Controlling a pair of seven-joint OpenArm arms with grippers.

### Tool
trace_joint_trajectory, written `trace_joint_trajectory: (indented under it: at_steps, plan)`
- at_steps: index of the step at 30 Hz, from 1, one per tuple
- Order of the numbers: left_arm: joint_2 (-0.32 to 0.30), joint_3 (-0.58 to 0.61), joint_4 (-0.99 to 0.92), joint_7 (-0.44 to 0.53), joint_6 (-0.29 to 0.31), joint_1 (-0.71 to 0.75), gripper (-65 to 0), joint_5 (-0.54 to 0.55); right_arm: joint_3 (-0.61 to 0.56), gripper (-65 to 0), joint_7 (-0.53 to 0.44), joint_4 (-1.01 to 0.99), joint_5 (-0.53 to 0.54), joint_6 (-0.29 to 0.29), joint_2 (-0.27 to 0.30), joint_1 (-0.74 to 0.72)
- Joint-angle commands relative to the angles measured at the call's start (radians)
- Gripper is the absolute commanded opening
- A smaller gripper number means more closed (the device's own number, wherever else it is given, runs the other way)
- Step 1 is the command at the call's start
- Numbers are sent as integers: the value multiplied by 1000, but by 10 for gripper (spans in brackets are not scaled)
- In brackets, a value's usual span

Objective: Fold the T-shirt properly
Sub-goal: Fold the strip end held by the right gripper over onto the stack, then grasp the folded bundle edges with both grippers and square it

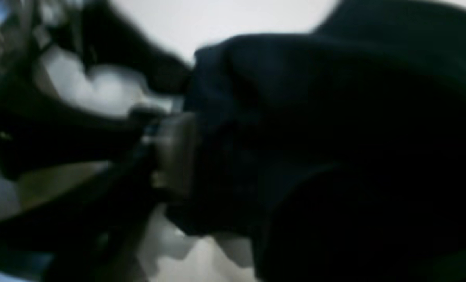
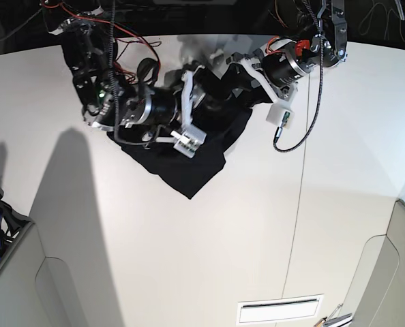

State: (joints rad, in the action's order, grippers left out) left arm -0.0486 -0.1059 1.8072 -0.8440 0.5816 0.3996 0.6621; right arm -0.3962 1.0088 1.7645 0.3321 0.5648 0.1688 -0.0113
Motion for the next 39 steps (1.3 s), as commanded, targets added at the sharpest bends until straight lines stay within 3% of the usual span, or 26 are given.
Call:
trace_joint_trajectory:
  at_steps: [1, 4, 8, 12, 19, 29, 39]
  plan:
    - [2, 3, 16, 31, 14, -3, -249, 47, -23, -235, -18, 13, -6, -2, 0, -14]
    - [1, 1, 21, 27, 14, -3, -249, 67, -76, -232, -18, 29, -46, -19, 0, -19]
    - [1, -14, 74, -52, 36, -2, -249, 107, -98, -232, 2, 68, -75, -19, 0, -42]
    - [1, -86, 168, -97, 37, 8, -249, 142, -103, -232, 51, 76, -74, -19, 0, -92]
    - [-3, -265, 227, -108, 37, 34, -249, 165, -137, -232, 76, 76, -34, -7, 10, -146]
    - [-49, -414, 227, -127, 37, 38, -249, 238, -363, -232, 99, 76, -89, -22, 49, -193]
    - [-54, -446, 227, -126, 37, 38, -249, 255, -409, -234, 117, 156, -32, -48, 41, -191]
